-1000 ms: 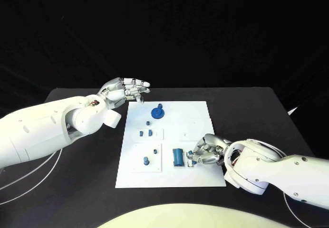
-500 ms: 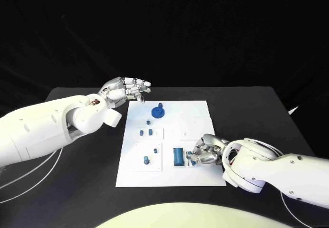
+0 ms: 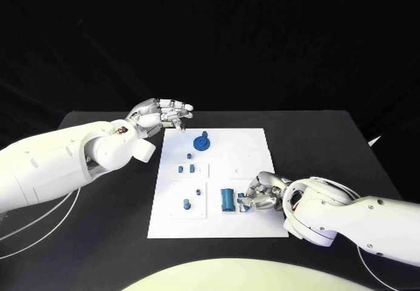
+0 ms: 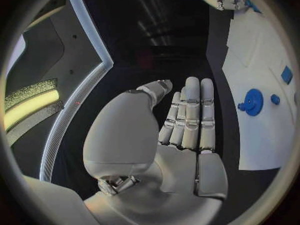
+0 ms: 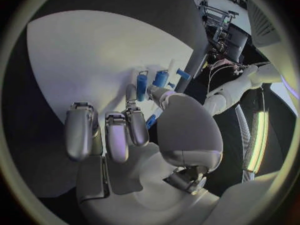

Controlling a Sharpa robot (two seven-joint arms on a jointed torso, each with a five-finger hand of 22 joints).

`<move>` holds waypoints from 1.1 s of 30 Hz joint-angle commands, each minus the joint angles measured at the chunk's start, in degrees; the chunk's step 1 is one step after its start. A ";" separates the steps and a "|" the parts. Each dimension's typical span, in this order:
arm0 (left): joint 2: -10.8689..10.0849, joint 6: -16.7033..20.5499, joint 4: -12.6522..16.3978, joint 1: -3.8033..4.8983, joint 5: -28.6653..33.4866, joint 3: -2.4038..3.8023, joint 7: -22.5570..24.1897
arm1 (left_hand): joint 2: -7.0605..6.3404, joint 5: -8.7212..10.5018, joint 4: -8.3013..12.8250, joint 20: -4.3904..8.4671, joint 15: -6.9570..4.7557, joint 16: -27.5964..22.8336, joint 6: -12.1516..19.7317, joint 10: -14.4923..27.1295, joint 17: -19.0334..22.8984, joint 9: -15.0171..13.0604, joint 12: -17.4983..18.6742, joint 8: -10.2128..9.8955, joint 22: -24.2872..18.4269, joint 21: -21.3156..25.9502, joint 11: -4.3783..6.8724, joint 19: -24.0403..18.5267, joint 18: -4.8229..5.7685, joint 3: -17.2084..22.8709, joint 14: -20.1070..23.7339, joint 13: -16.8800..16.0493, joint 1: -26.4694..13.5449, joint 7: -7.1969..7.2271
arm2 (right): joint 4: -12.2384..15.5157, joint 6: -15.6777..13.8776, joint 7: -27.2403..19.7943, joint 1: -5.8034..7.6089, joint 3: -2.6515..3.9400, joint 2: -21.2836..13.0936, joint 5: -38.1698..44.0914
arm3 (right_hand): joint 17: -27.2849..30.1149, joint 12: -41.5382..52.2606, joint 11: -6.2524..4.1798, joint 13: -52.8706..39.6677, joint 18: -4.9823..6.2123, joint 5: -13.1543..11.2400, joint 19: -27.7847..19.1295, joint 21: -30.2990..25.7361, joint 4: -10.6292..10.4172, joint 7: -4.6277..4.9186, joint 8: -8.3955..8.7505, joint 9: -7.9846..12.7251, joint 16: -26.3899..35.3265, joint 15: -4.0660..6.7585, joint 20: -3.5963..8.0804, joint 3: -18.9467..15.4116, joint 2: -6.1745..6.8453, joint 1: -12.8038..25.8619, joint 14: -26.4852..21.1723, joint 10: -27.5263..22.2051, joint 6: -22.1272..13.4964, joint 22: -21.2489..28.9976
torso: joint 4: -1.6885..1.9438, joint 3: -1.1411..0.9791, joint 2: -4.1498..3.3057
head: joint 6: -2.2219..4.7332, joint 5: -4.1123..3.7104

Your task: Assemble the parts on the task board

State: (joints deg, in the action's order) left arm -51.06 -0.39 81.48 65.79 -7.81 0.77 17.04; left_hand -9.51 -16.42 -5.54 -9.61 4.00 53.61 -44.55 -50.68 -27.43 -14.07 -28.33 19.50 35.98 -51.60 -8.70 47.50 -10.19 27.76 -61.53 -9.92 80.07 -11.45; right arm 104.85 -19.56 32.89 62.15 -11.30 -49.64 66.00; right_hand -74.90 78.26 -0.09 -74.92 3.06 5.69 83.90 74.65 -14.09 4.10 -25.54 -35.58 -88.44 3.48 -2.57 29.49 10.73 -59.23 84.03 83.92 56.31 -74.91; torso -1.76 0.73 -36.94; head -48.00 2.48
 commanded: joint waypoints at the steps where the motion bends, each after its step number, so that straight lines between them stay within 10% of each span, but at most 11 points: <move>1: 0.05 -0.97 0.13 0.03 0.18 0.04 0.02 | 0.25 0.25 -0.41 -0.12 0.20 -0.18 0.50 0.28 0.09 0.06 -0.31 0.15 -0.05 0.27 -0.05 0.39 -0.28 -0.08 0.36 0.06 -0.35 -1.55 | 0.20 0.90 -0.72 -0.11 -0.01 0.24 0.74 | -11.47 -0.29 0.03 -7.66 -0.34 -1.00 1.75 -0.11 -0.33 0.06 -0.14 -0.01 0.00 0.15 -0.05 -0.91 0.08 1.27 5.20 0.23 0.17 -11.48 | 0.02 0.02 0.02 | -0.07 0.05; 7: 0.03 -1.02 0.14 0.03 0.18 0.04 -0.16 | 0.30 0.24 -0.47 -0.12 0.20 -0.17 0.51 0.29 0.09 0.07 -0.31 0.17 -0.07 0.30 -0.05 0.39 -0.28 -0.07 0.36 0.07 -0.37 -1.56 | 0.30 0.93 -1.21 -0.12 -0.01 0.20 0.75 | -11.47 -0.35 -0.02 -7.63 -0.34 -1.78 1.76 -0.11 -1.48 -0.03 -0.22 -0.01 0.01 0.20 -0.03 -2.30 0.43 2.66 5.20 0.21 0.22 -11.48 | 0.02 0.03 0.02 | -0.10 0.17; 12: 0.02 -1.11 0.14 0.03 0.18 0.04 -0.29 | 0.35 0.24 -0.57 -0.14 0.21 -0.17 0.52 0.31 0.09 0.07 -0.32 0.17 -0.09 0.33 -0.06 0.40 -0.29 -0.08 0.37 0.07 -0.44 -1.57 | 0.52 0.86 -1.36 -0.15 -0.01 -0.03 0.82 | -11.46 -0.36 -0.19 -7.68 -0.34 6.85 1.75 -0.22 -2.29 -0.20 -0.51 -0.24 0.02 0.37 0.16 -5.92 0.67 3.85 5.20 0.26 0.22 -11.47 | 0.01 0.01 0.02 | -0.12 0.24; 17: 0.01 -1.12 0.13 0.03 0.17 0.04 -0.35 | 0.35 0.24 -0.57 -0.14 0.21 -0.17 0.52 0.31 0.09 0.07 -0.32 0.17 -0.09 0.33 -0.06 0.40 -0.29 -0.08 0.37 0.07 -0.44 -1.57 | 0.74 0.85 -1.39 -0.16 -0.02 -0.65 1.14 | -11.43 -0.32 -0.22 -7.71 -0.35 7.42 1.78 -0.13 -2.09 -0.24 -0.54 -0.27 0.03 0.38 0.18 -6.28 0.44 3.49 5.19 0.29 0.21 -11.49 | -0.02 0.00 0.01 | -0.12 0.25; 24: 0.02 -1.12 0.11 0.03 0.15 0.04 -0.36 | 0.35 0.24 -0.57 -0.14 0.21 -0.17 0.52 0.31 0.09 0.07 -0.32 0.17 -0.09 0.33 -0.06 0.40 -0.29 -0.08 0.37 0.07 -0.44 -1.57 | 0.82 1.64 -1.90 -0.20 -0.02 -1.51 2.00 | -11.50 -0.32 -0.23 -7.77 -0.37 0.47 1.81 -0.09 2.01 -0.23 -0.38 -0.13 0.01 0.40 0.19 -6.44 -0.28 -4.71 5.21 0.30 0.00 -11.51 | -0.04 -0.03 0.02 | -0.10 0.19; 33: 0.09 -0.34 0.10 -0.01 0.29 0.03 0.60 | 0.39 0.23 -0.67 -0.15 0.22 -0.15 0.55 0.34 0.09 0.09 -0.34 0.19 -0.13 0.41 -0.06 0.40 -0.29 -0.08 0.38 0.08 -0.47 -1.58 | 1.38 -1.42 -4.04 -0.25 0.01 -3.12 3.36 | -11.19 -0.76 0.10 -7.54 -0.24 0.96 1.56 -0.96 2.00 0.21 0.25 0.27 0.16 0.15 0.05 -7.23 0.70 -5.11 5.14 0.03 -0.67 -11.31 | -0.07 -0.02 0.23 | 0.23 0.21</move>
State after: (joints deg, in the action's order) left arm -51.06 -0.52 81.46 65.78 -7.81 0.77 16.52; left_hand -9.25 -16.42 -5.87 -9.61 4.00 53.61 -44.55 -50.68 -27.44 -14.03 -28.33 19.50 35.89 -51.38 -8.70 47.50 -10.19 27.76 -61.53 -9.93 79.80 -11.45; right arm 105.97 -19.65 31.18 61.96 -11.31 -52.65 67.92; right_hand -74.94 77.69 -0.09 -74.91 3.06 6.33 83.90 73.87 -12.03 4.40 -25.49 -35.35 -88.44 3.48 -2.57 22.68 10.82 -64.60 84.03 83.92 55.99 -74.94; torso -1.79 0.70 -36.85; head -47.91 2.56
